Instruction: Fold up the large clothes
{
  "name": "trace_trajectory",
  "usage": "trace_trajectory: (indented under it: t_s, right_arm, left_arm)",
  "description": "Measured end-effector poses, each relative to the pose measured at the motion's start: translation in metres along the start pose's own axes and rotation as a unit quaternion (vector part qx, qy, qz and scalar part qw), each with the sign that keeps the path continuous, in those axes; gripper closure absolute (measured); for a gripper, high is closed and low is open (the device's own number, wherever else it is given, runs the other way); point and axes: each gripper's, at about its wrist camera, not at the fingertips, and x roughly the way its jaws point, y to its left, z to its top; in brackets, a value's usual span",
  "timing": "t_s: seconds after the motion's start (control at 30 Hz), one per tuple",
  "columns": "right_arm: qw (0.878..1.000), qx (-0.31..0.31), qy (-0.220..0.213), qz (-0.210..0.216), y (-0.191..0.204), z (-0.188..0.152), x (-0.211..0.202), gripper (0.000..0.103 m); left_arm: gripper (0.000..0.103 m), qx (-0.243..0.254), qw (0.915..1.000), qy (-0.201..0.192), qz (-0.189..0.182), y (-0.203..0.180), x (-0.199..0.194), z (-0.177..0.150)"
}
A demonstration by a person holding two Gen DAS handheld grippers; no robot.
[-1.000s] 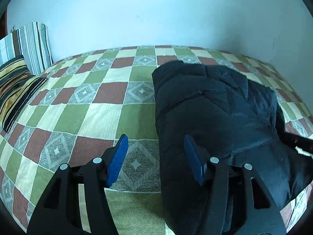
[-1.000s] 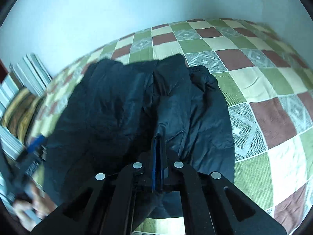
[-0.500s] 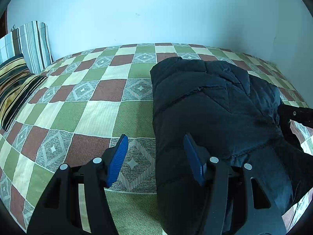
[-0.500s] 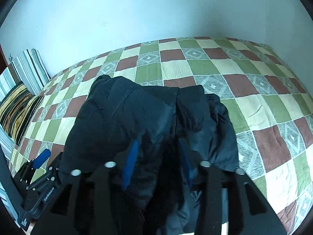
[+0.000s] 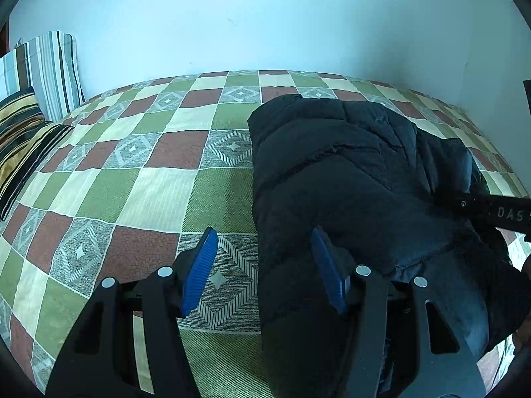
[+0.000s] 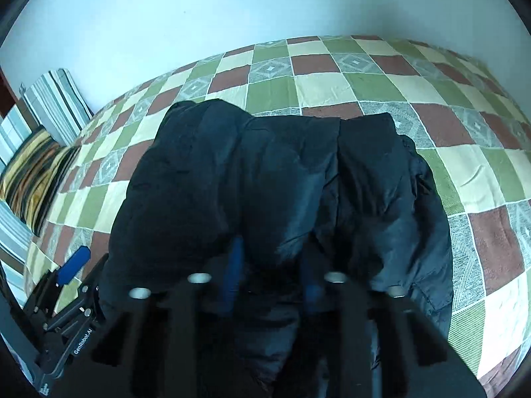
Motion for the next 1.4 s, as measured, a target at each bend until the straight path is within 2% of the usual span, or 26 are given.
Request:
trace_trajectory:
  t_s: [0.1, 0.33, 0.43, 0.57, 0.7, 0.87, 1.0, 1.13, 1.3, 1.4]
  right_arm:
    - [0.999, -0.028, -0.013, -0.026, 0.01, -0.004, -0.003, 0.097]
    - [0.996, -0.04, -0.051, -0.063, 0.006, -0.006, -0.022, 0.099]
    - [0.993, -0.045, -0.074, -0.086, -0.001, -0.004, -0.037, 0.099]
    - [0.99, -0.038, -0.082, -0.111, -0.026, -0.002, -0.05, 0.099]
    - [0.99, -0.018, -0.068, -0.126, -0.056, -0.006, -0.047, 0.099]
    - [0.992, -0.012, -0.038, -0.123, -0.08, -0.013, -0.019, 0.098]
    - [0.994, -0.027, -0.01, -0.109, -0.089, -0.016, 0.017, 0.098]
    - [0.996, -0.005, 0.0, -0.085, -0.099, -0.018, 0.038, 0.098]
    - [0.996, -0.011, -0.003, -0.087, -0.097, -0.019, 0.038, 0.097]
    - [0.997, -0.001, -0.02, -0.076, -0.098, -0.018, 0.025, 0.095]
  left_arm:
    - [0.045, 0.005, 1.0, -0.001, 0.002, -0.003, 0.0, 0.002]
    - [0.045, 0.017, 0.9998, -0.005, 0.006, -0.01, -0.008, 0.007]
    - [0.044, 0.02, 0.9997, -0.011, -0.004, -0.017, -0.018, 0.014]
    - [0.044, 0.04, 0.9987, -0.028, -0.014, -0.036, -0.03, 0.025]
    - [0.044, 0.074, 0.9969, -0.015, -0.022, -0.065, -0.021, 0.026]
    - [0.043, 0.105, 0.9944, 0.006, -0.012, -0.096, 0.006, 0.018]
    - [0.043, 0.106, 0.9938, 0.03, -0.013, -0.101, 0.026, 0.015]
    - [0.042, 0.097, 0.9941, 0.045, -0.015, -0.101, 0.044, 0.01]
    - [0.043, 0.101, 0.9944, 0.034, -0.001, -0.103, 0.045, 0.003]
    - [0.043, 0.095, 0.9952, 0.021, -0.006, -0.1, 0.035, 0.007]
